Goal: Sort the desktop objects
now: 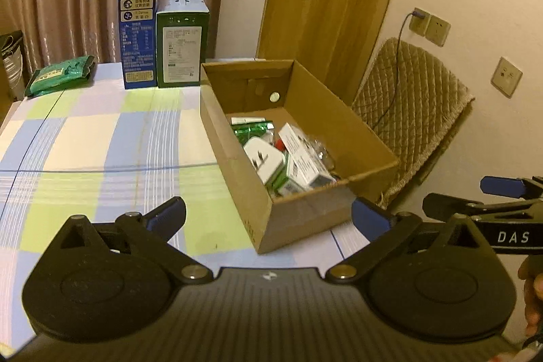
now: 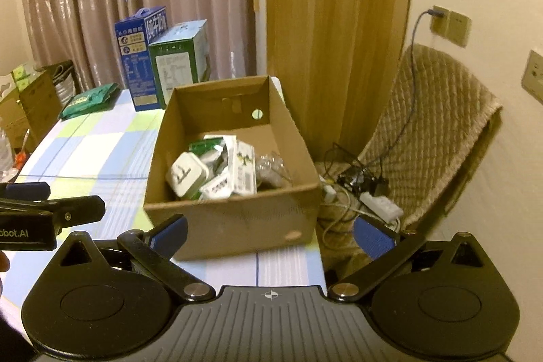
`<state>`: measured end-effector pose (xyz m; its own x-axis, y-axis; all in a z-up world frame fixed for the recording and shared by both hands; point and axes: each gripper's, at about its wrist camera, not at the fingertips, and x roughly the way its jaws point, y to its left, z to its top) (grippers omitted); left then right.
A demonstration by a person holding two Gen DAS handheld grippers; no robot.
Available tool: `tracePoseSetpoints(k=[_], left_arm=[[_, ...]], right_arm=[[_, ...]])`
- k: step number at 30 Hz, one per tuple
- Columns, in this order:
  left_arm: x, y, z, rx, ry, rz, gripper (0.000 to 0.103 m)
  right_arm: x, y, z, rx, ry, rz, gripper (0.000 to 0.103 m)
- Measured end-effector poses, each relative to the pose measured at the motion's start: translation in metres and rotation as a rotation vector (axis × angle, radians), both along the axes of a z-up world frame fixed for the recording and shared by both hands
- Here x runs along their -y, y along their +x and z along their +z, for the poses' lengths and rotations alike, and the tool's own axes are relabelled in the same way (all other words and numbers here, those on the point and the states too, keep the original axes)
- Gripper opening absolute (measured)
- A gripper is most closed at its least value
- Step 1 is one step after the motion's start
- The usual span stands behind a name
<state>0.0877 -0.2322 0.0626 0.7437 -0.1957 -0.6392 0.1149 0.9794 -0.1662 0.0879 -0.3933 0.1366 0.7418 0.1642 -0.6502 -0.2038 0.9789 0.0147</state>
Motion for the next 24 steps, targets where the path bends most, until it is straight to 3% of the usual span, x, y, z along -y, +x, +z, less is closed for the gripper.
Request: tracePoseSetpoints(k=[12, 24], left_arm=[[-0.005, -0.053, 0.009, -0.014, 0.017, 0.025, 0.102], [-0.003, -0.068, 0.004, -0.038, 0.014, 0.019, 0.102]], right_arm=[[-0.009, -0.061, -0.003, -0.025, -0.027, -0.015, 0.101], [-0.016, -0.074, -0.001, -0.032, -0.02, 0.0, 0.101]])
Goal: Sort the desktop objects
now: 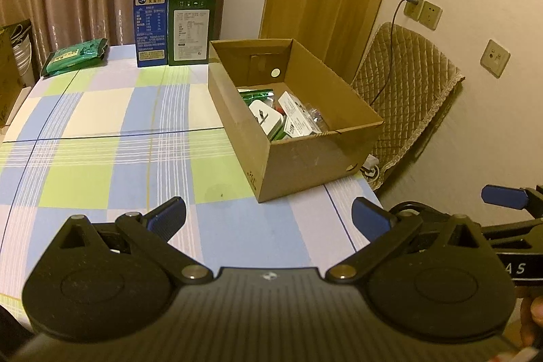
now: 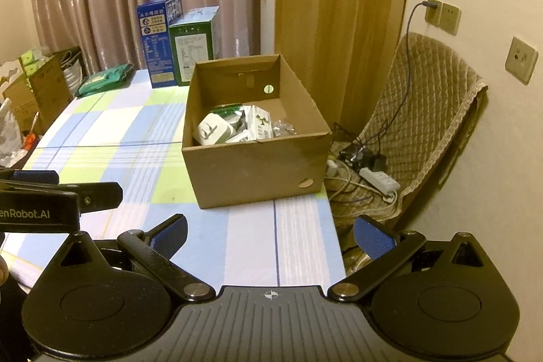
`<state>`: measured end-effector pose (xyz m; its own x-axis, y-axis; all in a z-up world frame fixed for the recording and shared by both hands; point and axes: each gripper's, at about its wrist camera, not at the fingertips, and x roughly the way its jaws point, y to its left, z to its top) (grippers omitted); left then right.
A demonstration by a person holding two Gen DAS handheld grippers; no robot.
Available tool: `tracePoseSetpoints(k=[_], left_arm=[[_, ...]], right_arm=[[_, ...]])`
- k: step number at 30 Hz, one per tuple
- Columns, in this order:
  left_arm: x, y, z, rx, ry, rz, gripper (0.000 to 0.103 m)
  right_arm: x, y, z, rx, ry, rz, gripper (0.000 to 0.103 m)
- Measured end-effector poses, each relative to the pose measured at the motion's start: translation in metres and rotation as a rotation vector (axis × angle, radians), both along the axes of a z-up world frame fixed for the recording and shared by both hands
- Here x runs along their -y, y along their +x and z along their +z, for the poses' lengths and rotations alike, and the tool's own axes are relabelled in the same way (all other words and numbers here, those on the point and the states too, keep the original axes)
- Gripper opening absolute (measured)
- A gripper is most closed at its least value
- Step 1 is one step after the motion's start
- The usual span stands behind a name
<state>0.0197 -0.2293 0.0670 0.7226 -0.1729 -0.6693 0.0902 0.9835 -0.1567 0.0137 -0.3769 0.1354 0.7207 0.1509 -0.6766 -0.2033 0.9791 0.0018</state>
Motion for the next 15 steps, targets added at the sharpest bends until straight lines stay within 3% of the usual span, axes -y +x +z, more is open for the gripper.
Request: tracePoseSetpoints(k=[15], left_arm=[[-0.0032, 0.0025, -0.0061, -0.016, -0.004, 0.012, 0.102]], right_arm=[[-0.0008, 0.002, -0.0091, -0.025, 0.008, -0.007, 0.101]])
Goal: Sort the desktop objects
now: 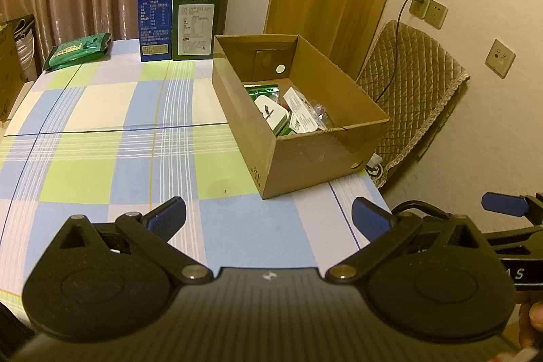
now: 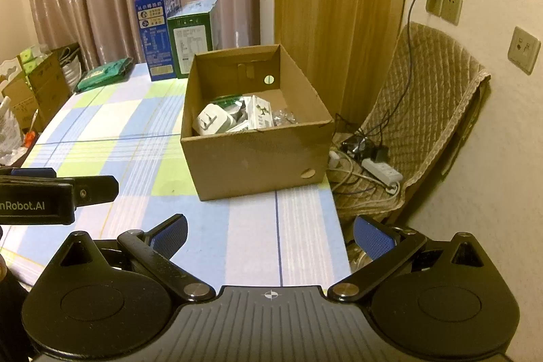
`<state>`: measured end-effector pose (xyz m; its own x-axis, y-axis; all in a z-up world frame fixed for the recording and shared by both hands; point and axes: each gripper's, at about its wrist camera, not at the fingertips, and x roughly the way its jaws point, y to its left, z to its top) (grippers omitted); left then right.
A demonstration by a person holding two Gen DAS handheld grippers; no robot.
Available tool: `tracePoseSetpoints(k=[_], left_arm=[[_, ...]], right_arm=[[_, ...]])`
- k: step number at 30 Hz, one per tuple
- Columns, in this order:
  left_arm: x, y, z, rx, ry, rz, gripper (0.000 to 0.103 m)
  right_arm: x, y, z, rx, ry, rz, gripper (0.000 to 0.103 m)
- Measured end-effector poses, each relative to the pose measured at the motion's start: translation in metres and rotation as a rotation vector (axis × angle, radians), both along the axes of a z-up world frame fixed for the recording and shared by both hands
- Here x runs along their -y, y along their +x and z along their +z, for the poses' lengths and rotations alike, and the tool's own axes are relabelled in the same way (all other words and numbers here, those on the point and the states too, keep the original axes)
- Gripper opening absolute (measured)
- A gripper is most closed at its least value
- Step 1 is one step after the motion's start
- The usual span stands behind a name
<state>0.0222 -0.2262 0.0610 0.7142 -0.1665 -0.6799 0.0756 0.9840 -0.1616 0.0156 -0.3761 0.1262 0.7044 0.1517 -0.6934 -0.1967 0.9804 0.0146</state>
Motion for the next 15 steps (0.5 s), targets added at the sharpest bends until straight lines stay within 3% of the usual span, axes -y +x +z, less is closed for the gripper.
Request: tracePoseSetpoints(k=[15], left_arm=[[-0.0009, 0.0003, 0.0002, 0.004, -0.003, -0.004, 0.102]], right_arm=[[0.0013, 0.0002, -0.0001, -0.001, 0.004, -0.009, 0.101]])
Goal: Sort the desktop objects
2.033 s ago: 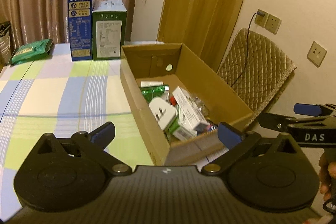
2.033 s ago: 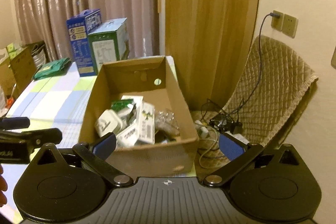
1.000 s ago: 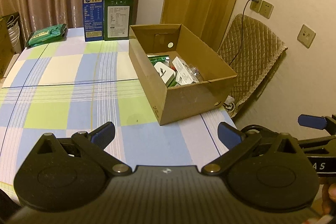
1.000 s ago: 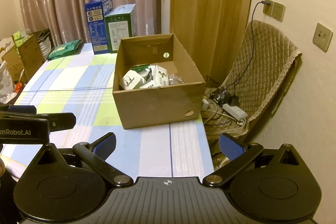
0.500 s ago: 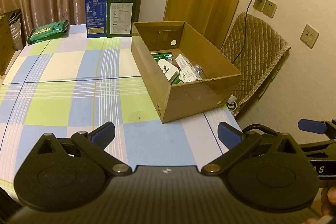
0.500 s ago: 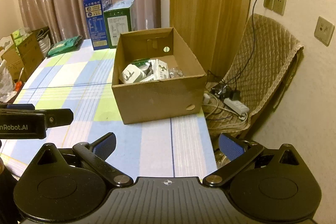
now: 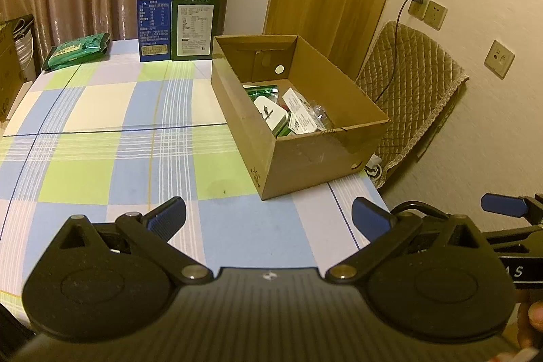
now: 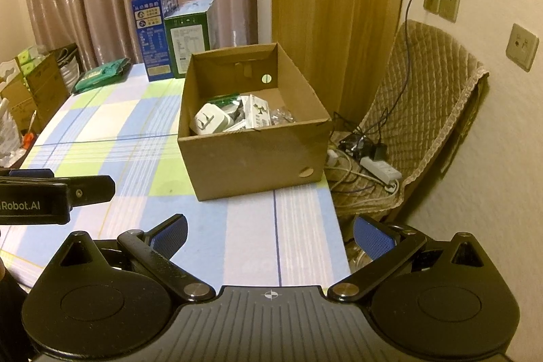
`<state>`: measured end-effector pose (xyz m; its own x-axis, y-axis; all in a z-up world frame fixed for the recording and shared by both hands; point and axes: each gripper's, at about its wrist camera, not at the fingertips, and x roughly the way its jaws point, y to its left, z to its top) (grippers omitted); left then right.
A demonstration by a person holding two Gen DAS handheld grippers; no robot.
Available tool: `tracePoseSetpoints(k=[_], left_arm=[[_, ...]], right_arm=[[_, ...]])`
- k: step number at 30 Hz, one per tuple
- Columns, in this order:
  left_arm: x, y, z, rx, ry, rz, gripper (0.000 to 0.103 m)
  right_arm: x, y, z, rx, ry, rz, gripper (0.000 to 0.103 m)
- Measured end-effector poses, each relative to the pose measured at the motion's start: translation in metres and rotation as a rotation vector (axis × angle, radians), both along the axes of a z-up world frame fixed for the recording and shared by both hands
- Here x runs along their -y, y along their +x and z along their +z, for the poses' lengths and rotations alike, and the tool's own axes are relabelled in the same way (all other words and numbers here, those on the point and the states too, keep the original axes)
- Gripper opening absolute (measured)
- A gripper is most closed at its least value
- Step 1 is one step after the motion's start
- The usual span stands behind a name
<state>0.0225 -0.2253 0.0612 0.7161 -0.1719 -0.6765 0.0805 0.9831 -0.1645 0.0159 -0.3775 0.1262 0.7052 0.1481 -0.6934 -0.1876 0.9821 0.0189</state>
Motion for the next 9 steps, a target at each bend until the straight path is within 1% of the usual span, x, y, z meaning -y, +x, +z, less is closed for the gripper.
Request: tracePoseSetpoints(k=[4, 6, 9], left_arm=[[-0.0019, -0.0019, 0.0022, 0.02, -0.023, -0.003, 0.102], [-0.0022, -0.003, 0.0038, 0.032, -0.019, -0.002, 0.102], [-0.0018, -0.0032, 0.0048, 0.027, -0.022, -0.009, 0.102]], right_arm=[[-0.0003, -0.0007, 0.0006, 0.002, -0.001, 0.0, 0.101], [-0.0012, -0.0016, 0.0017, 0.003, -0.003, -0.002, 0.101], [-0.0017, -0.0035, 0.0044, 0.007, -0.007, -0.003, 0.101]])
